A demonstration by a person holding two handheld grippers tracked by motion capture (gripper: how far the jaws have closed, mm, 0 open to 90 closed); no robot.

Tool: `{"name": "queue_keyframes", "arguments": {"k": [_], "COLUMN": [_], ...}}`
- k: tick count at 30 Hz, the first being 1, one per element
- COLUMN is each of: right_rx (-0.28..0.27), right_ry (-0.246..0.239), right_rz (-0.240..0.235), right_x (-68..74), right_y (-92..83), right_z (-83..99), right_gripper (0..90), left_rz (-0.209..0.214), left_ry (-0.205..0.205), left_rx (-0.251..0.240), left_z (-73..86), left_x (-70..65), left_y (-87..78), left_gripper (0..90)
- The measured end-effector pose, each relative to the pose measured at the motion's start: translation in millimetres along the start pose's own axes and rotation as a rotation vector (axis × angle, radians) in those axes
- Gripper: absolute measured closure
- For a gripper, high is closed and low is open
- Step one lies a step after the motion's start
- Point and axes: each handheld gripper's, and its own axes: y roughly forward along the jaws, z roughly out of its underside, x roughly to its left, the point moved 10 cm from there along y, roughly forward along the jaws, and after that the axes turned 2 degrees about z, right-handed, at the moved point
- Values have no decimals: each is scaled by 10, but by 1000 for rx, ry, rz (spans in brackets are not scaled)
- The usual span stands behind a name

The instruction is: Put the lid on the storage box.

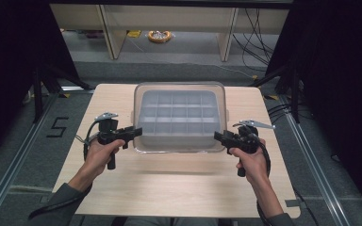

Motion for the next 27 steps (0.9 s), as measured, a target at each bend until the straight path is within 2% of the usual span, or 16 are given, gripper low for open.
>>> {"name": "queue_keyframes", "arguments": {"k": [2, 7, 12, 14, 15, 16, 18, 19, 22, 23, 27], "right_rx": [1, 5, 12, 25, 25, 15, 23, 28, 30, 39, 37], "right_ry": [3, 8, 9, 53, 53, 14, 21, 39, 41, 84, 67], "right_rz": [-2, 28, 50, 51, 51, 57, 60, 61, 58, 60, 68], "right_x": [-3, -60, -117, -79, -79, -120, -129, -122, -139, -110, -166], "right_y": [11, 108, 252, 300, 300, 340, 415, 435, 475, 483, 535], "right_z": [-29, -167, -314, -330, -330, -351, -367, -365, -366, -356, -357], "right_gripper": [529, 517, 512, 512, 512, 512, 507, 506, 505, 505, 502], "left_rz": [-10, -37, -66, -78, -78, -88, -94, -97, -102, -105, -110], "left_ry": [-5, -8, -5, -8, -8, -20, -33, -37, -47, -48, -58], "left_rx": [5, 8, -3, -8, -8, -14, -10, -10, -8, -6, -4], "left_z": [-42, -165, -315, -357, -357, -380, -410, -420, -434, -439, -440], "left_x": [18, 62, 149, 200, 200, 230, 284, 303, 332, 347, 371], "left_y": [47, 150, 240, 269, 269, 290, 335, 350, 382, 403, 458], "left_gripper": [590, 584, 581, 580, 580, 580, 576, 575, 572, 572, 570]}}
